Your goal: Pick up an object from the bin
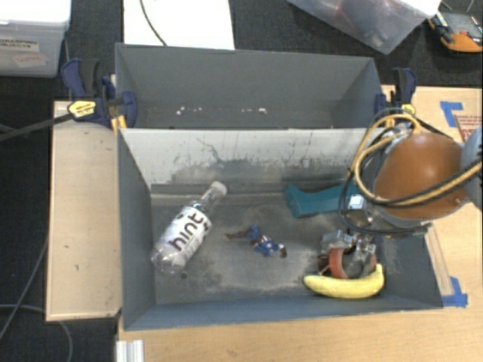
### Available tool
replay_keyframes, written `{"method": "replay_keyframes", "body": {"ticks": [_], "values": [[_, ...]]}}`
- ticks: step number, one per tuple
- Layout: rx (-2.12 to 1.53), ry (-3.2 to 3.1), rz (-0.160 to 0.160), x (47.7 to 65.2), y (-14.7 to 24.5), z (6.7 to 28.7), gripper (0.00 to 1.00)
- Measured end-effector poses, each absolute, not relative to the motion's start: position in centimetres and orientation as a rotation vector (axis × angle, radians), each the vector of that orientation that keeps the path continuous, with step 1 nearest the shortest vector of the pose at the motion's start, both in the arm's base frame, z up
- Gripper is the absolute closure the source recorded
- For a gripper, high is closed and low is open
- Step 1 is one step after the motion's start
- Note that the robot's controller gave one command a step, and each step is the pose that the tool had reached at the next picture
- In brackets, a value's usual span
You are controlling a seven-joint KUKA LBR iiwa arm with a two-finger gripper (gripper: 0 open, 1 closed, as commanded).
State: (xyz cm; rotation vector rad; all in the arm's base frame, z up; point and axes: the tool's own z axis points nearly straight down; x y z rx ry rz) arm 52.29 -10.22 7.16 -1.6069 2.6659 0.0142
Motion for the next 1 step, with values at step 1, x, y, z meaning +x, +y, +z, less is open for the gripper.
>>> {"method": "replay_keyframes", "body": {"ticks": [1], "values": [[-1.606,2.662,0.014,53.31,-10.73,17.30,1.00]]}}
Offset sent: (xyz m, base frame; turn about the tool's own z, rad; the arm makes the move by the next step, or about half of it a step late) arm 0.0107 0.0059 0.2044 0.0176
